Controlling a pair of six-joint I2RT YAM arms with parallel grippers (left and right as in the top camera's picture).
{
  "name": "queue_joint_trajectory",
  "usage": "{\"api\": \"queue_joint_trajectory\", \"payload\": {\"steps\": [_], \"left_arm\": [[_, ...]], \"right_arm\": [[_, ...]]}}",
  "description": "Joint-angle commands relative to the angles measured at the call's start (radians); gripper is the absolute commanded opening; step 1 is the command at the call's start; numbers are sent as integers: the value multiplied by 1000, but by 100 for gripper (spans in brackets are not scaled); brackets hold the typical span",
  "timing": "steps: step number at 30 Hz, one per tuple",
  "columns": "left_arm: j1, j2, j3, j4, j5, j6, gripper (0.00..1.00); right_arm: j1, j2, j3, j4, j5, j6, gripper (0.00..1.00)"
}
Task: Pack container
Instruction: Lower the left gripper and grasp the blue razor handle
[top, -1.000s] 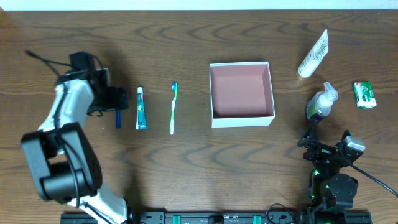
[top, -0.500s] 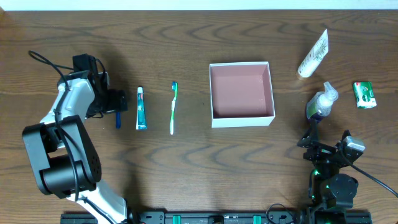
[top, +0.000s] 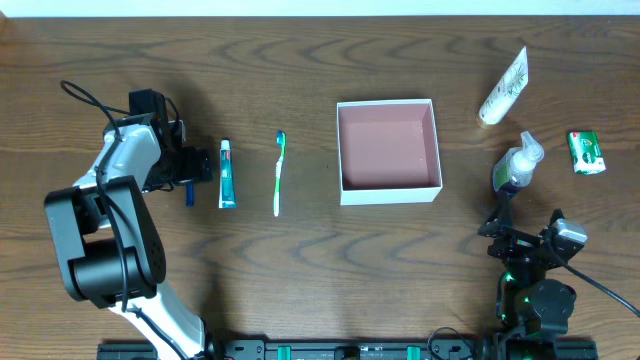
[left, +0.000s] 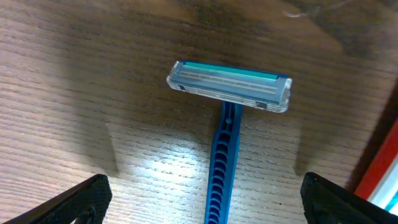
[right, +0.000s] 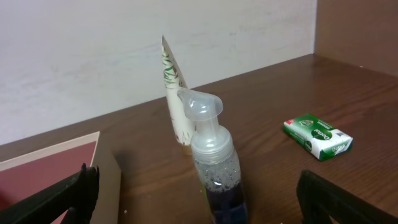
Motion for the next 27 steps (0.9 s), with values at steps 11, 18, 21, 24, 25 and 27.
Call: {"api": "queue_joint_trajectory", "payload": {"steps": [11,18,21,24,25,27], "left_arm": [[0,15,2,-4,-15,-5,98],[0,15,-18,-11,-15,-5,98],[0,15,-23,-10,-15,-5,98],[0,17,-23,-10,-15,-5,98],[0,18,-23,-10,-15,-5,98],[0,21,-23,-11,-15,-5,98]], "right_arm": [[16,-6,-2,-4,7,-16,99],[16,-6,-2,-4,7,-16,99],[16,-6,-2,-4,7,-16,99],[16,-6,-2,-4,7,-16,99],[16,-6,-2,-4,7,-16,99],[16,-6,-2,-4,7,-16,99]]}}
